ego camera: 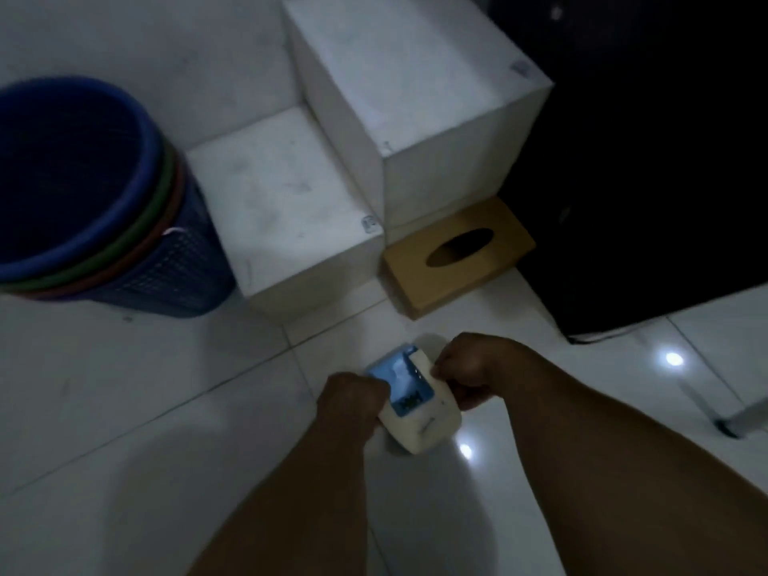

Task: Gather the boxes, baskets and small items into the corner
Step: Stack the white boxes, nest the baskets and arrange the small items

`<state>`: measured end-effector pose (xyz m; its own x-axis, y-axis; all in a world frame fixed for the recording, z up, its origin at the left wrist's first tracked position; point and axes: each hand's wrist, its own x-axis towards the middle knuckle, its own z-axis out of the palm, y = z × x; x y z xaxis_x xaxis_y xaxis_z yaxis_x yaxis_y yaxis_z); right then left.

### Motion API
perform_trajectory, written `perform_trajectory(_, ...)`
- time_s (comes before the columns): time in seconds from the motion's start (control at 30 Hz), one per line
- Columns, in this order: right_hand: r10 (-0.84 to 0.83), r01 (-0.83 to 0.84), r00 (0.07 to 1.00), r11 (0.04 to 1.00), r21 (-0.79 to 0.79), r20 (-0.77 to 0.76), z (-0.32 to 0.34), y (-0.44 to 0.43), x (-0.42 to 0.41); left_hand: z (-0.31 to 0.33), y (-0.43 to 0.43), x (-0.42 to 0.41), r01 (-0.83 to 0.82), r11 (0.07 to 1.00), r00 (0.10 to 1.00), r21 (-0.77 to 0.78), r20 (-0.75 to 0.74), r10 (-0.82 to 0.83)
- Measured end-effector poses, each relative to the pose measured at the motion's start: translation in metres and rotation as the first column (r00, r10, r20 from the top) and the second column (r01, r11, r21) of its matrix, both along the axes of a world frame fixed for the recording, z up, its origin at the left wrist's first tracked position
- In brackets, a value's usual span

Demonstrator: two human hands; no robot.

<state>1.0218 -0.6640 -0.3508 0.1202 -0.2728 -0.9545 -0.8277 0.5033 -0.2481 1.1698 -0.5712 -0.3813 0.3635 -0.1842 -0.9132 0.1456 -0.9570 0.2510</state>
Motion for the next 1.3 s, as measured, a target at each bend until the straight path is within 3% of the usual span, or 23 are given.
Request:
perform_trajectory(0.17,0.06,-0.03,0.992,0.968,-0.248,0.112,0.006,-0.019,0.063,-0.012,-0.02,0.04,-0.116,0.971,0.979,-0.209,0.143,0.148)
perform_trajectory(0.23,0.155,-0.112,0.985,0.911,-0.397,0.078,0.005,-0.025,0.075,0.011,-0.031,0.042,-0.15,0.942,0.965,-0.301,0.164,0.206)
perform_trajectory(0.33,0.205,-0.157,0.978,0.818,-0.553,0.026,0.003,-0.032,0.081,0.029,-0.044,0.037,-0.068,0.914,0.96,-0.4,0.224,0.17)
perform_trajectory(0.47,0.111,-0.034,0.99,0.774,-0.633,0.083,-0.001,-0.034,0.082,0.033,-0.048,0.028,0.119,0.865,0.94,-0.488,0.335,0.06)
perform_trajectory(0.63,0.124,-0.081,0.992,0.748,-0.659,0.018,-0.005,-0.03,0.071,0.025,-0.036,0.018,0.346,0.843,0.899,-0.412,0.404,-0.171)
perform_trajectory(0.77,0.174,-0.158,0.984,0.712,-0.684,-0.046,-0.003,-0.026,0.062,0.025,-0.04,0.016,0.586,0.775,0.75,-0.238,0.522,-0.407)
perform_trajectory(0.83,0.183,-0.174,0.981,0.692,-0.701,-0.063,0.004,-0.028,0.058,0.03,-0.043,0.013,0.711,0.695,0.59,-0.106,0.627,-0.508)
perform_trajectory(0.87,0.176,-0.172,0.982,0.678,-0.715,-0.069,0.009,-0.03,0.054,0.032,-0.045,0.011,0.761,0.648,0.454,-0.029,0.738,-0.5)
perform_trajectory(0.93,0.146,-0.141,0.988,0.653,-0.745,-0.058,0.019,-0.034,0.041,0.032,-0.049,0.001,0.81,0.581,0.186,0.078,0.906,-0.381)
perform_trajectory(1.0,0.112,-0.061,0.993,0.689,-0.722,0.023,0.031,-0.035,0.016,0.033,-0.051,-0.02,0.879,0.471,0.056,0.069,0.967,-0.247)
perform_trajectory(1.1,0.014,0.074,0.989,0.814,-0.577,0.146,0.048,-0.025,-0.041,0.042,-0.046,-0.066,0.967,0.245,0.106,-0.073,0.987,-0.124)
perform_trajectory(1.23,-0.065,0.055,0.998,0.897,-0.439,-0.008,0.058,0.015,-0.142,0.042,-0.015,-0.141,0.981,-0.048,0.161,-0.185,0.935,-0.317)
perform_trajectory(1.3,-0.121,0.07,0.987,0.915,-0.398,-0.103,0.056,0.048,-0.193,0.038,0.008,-0.174,0.962,-0.144,0.147,-0.232,0.884,-0.444)
